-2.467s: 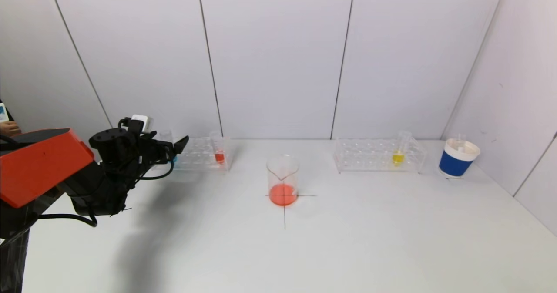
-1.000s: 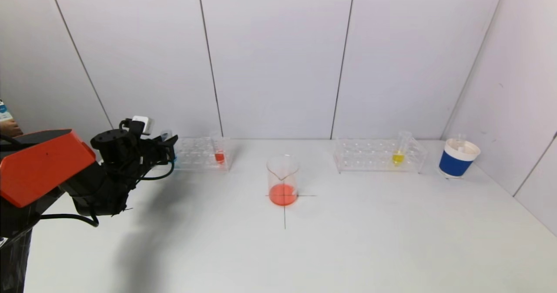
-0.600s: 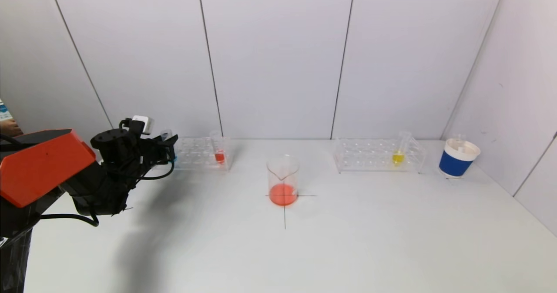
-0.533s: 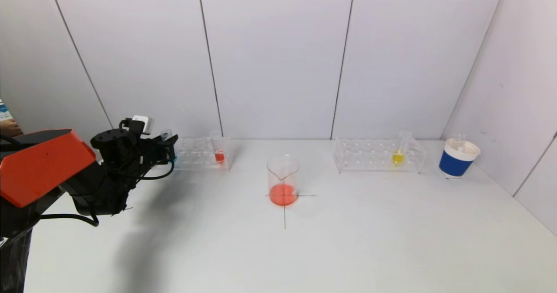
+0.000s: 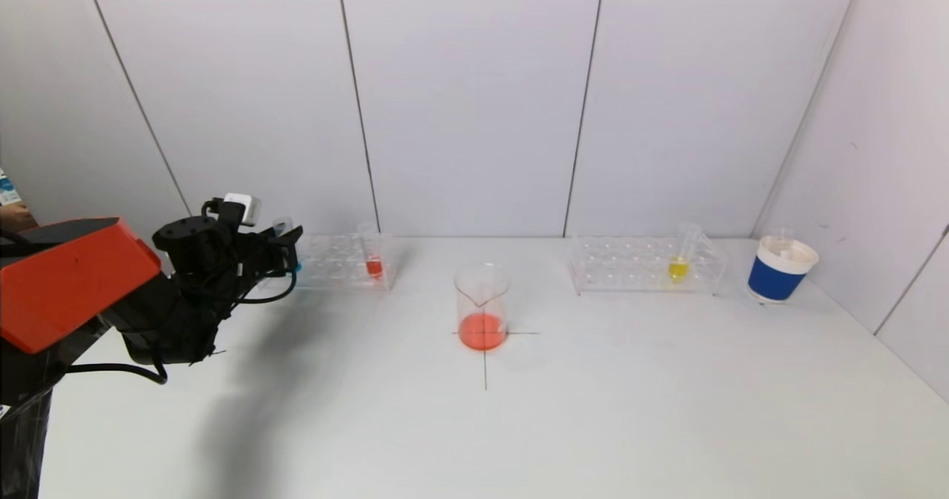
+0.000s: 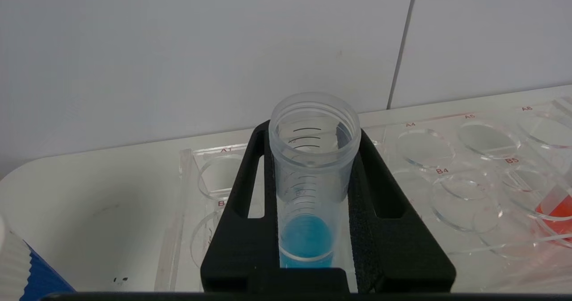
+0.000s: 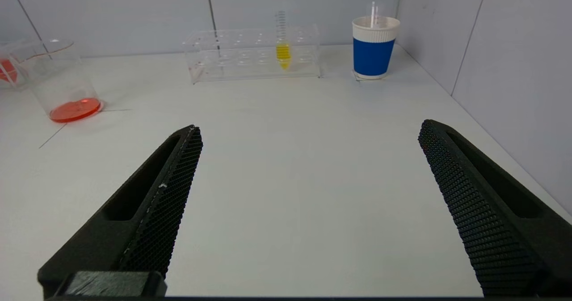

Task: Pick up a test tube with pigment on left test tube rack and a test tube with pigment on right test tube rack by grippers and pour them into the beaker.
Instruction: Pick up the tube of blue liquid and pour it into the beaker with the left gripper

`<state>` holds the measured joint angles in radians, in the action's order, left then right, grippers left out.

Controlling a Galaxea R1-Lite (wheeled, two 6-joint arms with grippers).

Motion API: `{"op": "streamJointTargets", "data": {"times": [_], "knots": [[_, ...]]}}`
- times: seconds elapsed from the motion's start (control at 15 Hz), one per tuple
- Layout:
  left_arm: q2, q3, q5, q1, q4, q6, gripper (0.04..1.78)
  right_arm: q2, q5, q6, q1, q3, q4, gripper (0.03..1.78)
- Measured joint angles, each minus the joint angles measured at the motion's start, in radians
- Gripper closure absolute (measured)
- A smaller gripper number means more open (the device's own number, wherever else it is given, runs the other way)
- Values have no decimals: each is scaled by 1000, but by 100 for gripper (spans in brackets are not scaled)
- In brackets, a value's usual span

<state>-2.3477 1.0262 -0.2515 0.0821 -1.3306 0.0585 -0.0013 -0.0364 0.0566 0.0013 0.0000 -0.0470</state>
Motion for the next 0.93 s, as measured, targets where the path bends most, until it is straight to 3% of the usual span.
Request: {"op": "streamJointTargets", "data": {"times": [0.93], "knots": [[134,24,0,-1,72,-7,137,0,0,0,0,0,0,5]]}}
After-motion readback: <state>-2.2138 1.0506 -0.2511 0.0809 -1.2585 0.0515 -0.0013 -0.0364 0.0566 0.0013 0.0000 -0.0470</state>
